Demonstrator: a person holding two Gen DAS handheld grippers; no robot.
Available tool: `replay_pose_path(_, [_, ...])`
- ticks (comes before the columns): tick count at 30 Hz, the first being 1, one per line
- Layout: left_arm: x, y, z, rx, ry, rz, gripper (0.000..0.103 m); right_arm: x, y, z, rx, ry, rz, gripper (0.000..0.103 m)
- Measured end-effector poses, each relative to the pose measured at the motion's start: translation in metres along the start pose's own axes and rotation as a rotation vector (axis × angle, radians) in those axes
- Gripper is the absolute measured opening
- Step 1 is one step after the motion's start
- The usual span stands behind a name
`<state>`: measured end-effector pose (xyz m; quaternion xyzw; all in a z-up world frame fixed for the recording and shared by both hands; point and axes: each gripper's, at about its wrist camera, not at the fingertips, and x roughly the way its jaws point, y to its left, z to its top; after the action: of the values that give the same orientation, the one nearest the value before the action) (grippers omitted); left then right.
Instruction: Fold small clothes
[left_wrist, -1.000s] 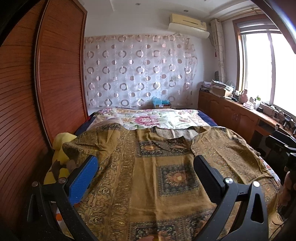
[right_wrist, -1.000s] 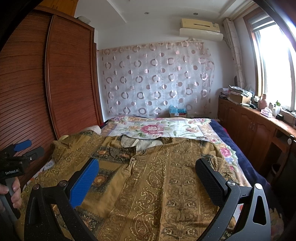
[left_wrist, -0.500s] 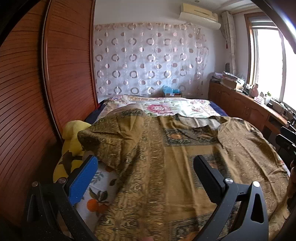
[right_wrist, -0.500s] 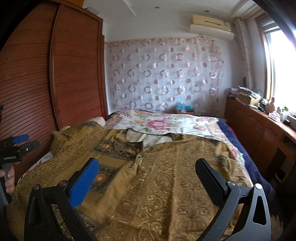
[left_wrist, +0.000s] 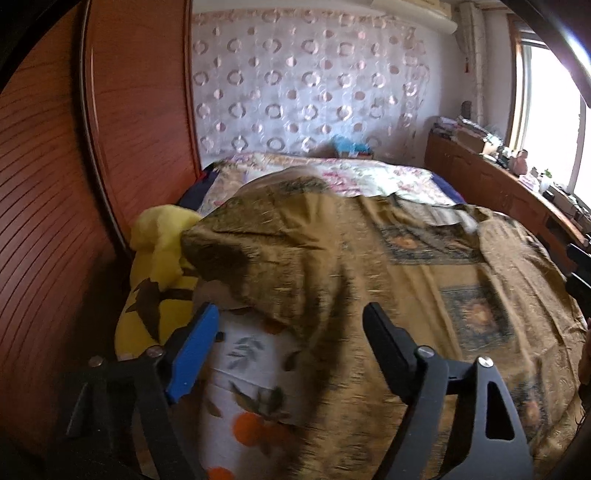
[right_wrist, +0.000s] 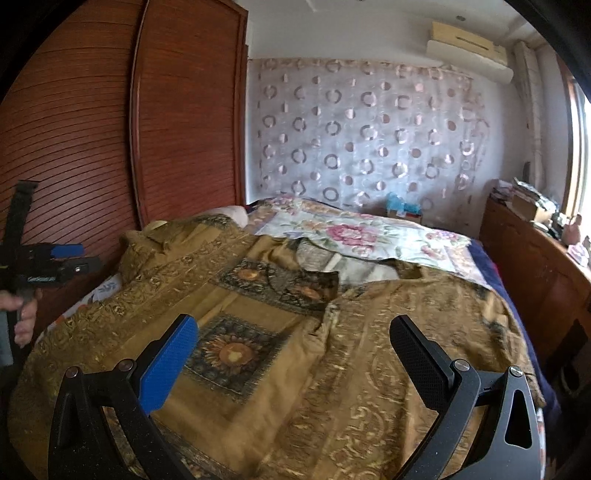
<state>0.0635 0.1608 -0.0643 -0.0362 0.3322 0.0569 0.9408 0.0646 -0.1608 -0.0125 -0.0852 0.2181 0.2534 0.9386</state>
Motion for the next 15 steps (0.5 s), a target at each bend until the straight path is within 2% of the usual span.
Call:
replay_pose_path(7, [0.031,0.033,0.018,-0.04,0.057,0.036,0.067,0.004,-0.002,0.005,-0.023,0.018,0.047,0.103])
replay_pose_path(11, [0.05,0.042,0.034,-0.042,0.078,0.066,0.066,0.018,-0.004,0.012,-0.057,0.05,0.015,0.103])
replay_pose_path(15, [0.068,0.046,0.046,-0.056,0.102,0.068,0.066,0.025,-0.006,0.021,-0.047,0.068,0.051,0.103])
